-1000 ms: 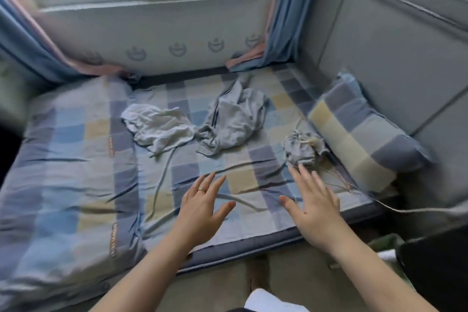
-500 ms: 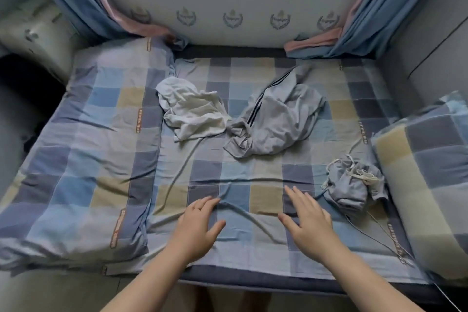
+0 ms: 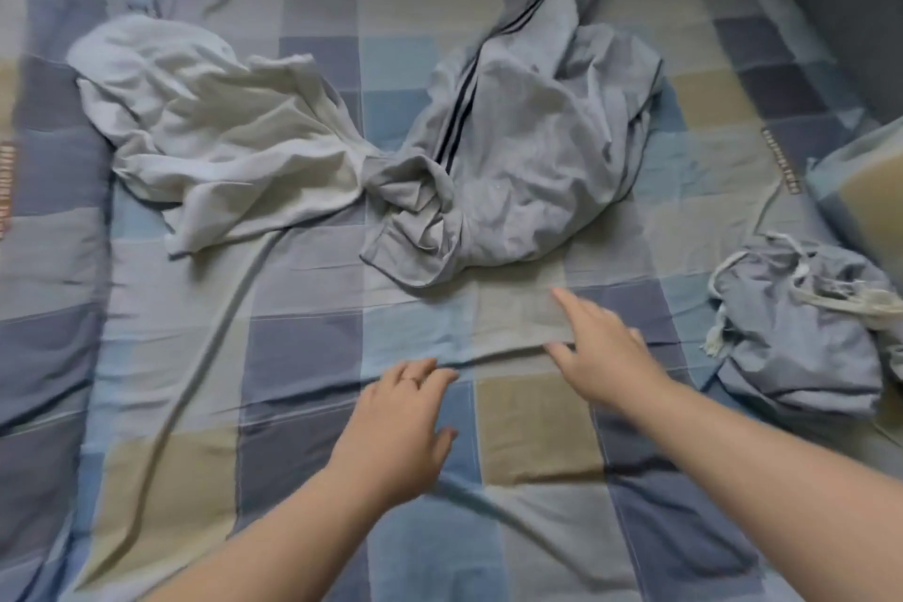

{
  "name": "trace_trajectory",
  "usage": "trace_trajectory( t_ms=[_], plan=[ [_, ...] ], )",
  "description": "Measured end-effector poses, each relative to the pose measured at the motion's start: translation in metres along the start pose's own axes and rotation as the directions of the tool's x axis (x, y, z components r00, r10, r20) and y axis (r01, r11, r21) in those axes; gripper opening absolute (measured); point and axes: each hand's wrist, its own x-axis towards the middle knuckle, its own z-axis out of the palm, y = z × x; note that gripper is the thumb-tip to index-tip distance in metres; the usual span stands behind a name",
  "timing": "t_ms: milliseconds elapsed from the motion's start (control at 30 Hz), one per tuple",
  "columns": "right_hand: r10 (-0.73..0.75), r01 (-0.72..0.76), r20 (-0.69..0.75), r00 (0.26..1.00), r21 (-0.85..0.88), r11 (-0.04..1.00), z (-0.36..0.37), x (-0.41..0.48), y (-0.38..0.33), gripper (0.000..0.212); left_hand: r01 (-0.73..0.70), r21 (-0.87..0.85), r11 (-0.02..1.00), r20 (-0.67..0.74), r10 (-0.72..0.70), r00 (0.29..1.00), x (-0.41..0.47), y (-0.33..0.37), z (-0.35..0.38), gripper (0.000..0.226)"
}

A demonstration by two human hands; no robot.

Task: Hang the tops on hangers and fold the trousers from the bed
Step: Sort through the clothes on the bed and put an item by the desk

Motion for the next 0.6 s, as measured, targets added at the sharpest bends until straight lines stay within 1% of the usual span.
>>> trace_trajectory(
  t_ms=[100, 167, 200, 267, 333, 367, 433, 467, 533, 600],
  plan=[
    [0.052, -0.052, -0.074, 0.996, -0.004, 0.999, 0.018, 0.080, 0.023, 0.075, -0.101, 0.090, 0.991, -0.066, 0.107, 0.992, 0.089, 0.005, 0.026, 0.066],
    [0.057, -0.060, -0.144, 0.988, -0.015, 0.998, 0.025, 0.129, 0.038, 0.078, -0.159, 0.198, 0.967, -0.170, 0.193, 0.966, 0.152, 0.012, 0.035, 0.072],
    [0.056, -0.062, -0.183, 0.981, -0.025, 0.998, 0.027, 0.151, 0.044, 0.080, -0.155, 0.238, 0.959, -0.236, 0.212, 0.949, 0.182, 0.016, 0.037, 0.077],
    [0.058, -0.065, -0.235, 0.970, -0.022, 0.998, 0.031, 0.188, 0.057, 0.084, -0.101, 0.237, 0.966, -0.348, 0.182, 0.920, 0.234, 0.020, 0.040, 0.083],
    [0.045, -0.049, -0.254, 0.966, -0.008, 0.999, 0.036, 0.217, 0.073, 0.085, -0.045, 0.179, 0.983, -0.389, 0.112, 0.914, 0.276, 0.022, 0.044, 0.078],
    [0.030, -0.031, -0.248, 0.968, -0.001, 1.000, 0.039, 0.228, 0.080, 0.084, -0.022, 0.154, 0.988, -0.405, 0.083, 0.910, 0.291, 0.022, 0.047, 0.069],
    [0.006, -0.006, -0.245, 0.970, -0.002, 1.000, 0.044, 0.245, 0.088, 0.078, 0.034, 0.067, 0.997, -0.493, 0.004, 0.870, 0.309, 0.022, 0.053, 0.038],
    [0.002, -0.006, -0.250, 0.968, -0.016, 1.000, 0.045, 0.249, 0.090, 0.076, 0.063, -0.005, 0.998, -0.527, -0.056, 0.848, 0.314, 0.023, 0.053, 0.025],
    [0.000, -0.013, -0.250, 0.968, -0.049, 0.999, 0.044, 0.251, 0.091, 0.075, 0.100, -0.156, 0.983, -0.518, -0.168, 0.839, 0.317, 0.030, 0.049, 0.016],
    [0.017, -0.027, -0.225, 0.974, -0.041, 0.999, 0.038, 0.245, 0.087, 0.079, 0.113, -0.260, 0.959, -0.443, -0.222, 0.869, 0.309, 0.033, 0.038, 0.014]
  ],
)
